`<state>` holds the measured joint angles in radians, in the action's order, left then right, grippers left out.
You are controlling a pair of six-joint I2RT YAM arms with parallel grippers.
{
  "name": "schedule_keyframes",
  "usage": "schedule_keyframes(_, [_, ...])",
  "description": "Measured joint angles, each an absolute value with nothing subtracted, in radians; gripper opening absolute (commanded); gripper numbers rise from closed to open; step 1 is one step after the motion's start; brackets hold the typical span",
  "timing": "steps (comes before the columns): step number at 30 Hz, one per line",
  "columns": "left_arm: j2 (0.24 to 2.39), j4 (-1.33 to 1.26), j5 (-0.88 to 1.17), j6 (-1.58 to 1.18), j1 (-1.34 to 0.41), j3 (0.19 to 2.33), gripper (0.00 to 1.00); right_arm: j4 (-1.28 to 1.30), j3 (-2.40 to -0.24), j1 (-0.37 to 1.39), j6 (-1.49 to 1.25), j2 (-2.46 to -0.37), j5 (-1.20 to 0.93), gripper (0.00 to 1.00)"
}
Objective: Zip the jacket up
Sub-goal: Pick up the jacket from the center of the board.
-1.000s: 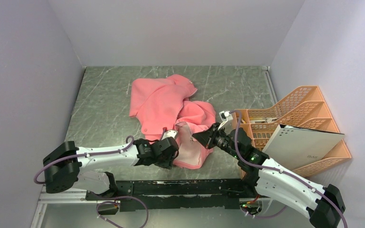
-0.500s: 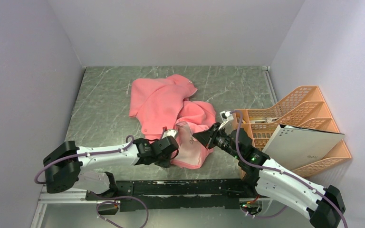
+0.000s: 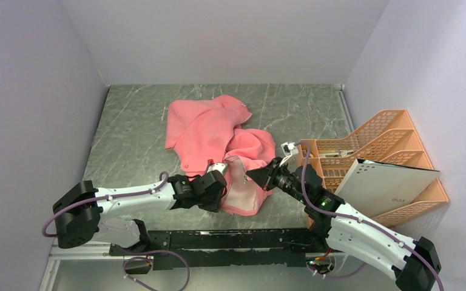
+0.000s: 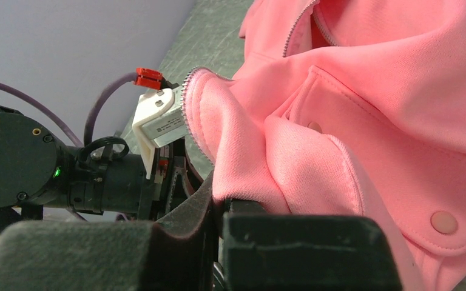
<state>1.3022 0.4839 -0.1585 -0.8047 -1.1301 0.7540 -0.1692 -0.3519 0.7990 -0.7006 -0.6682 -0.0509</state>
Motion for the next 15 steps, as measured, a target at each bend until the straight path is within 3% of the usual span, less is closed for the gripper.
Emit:
schedule_keyframes(7, [1.302, 0.483, -0.149, -0.801, -1.126, 0.754, 0.37, -0.186, -0.345, 0.799, -0.707, -0.669, -0.051, 0.00])
schedule_keyframes(15, [1.302, 0.485, -0.136, -0.794, -1.117, 0.754, 0.48, -0.191, -0.339, 0.799, -0.710, -0.674, -0.052, 0.00])
